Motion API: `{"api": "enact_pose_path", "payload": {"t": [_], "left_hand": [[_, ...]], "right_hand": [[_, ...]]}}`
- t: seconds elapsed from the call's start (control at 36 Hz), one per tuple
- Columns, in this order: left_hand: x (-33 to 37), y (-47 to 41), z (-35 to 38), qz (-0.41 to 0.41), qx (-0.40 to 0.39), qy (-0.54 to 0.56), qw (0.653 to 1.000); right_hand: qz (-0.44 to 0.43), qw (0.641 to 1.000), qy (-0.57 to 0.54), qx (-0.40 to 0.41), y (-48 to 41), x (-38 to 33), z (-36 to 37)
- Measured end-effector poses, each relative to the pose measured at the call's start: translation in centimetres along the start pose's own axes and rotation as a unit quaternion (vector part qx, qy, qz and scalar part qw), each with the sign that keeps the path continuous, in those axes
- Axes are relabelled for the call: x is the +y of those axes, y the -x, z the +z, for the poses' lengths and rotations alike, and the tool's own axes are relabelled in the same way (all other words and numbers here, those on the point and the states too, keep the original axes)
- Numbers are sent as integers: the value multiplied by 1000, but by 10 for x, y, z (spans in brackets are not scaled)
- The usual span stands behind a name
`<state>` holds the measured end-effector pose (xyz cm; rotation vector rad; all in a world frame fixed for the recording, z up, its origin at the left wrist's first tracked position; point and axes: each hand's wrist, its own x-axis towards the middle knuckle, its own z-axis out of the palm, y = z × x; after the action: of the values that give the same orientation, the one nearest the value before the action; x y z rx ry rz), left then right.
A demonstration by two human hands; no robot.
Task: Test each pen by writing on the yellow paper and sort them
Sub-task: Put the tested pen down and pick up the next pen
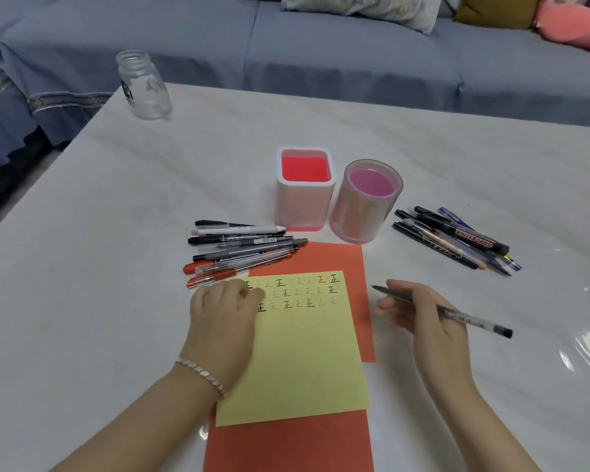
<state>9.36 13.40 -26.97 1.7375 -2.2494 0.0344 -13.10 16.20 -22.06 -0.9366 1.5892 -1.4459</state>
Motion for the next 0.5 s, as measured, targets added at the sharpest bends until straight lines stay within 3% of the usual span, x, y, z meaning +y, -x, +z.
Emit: {"api": "enact_pose_path", "payload": {"t": [0.08, 0.22, 0.36, 0.5], "left_hand": [[17, -1, -6, 58, 11, 39, 997], [44, -3, 0, 160, -113, 84, 977], [49, -9, 9, 167, -211, 57, 961], [46, -7, 18, 181, -201, 40, 962]], "right_hand": [[18, 1000, 5, -9, -4, 3, 2], [-9, 999, 36, 12, -11, 3, 9], [-12, 997, 37, 66, -21, 5, 21], [-13, 995, 66, 80, -33, 22, 34]]}}
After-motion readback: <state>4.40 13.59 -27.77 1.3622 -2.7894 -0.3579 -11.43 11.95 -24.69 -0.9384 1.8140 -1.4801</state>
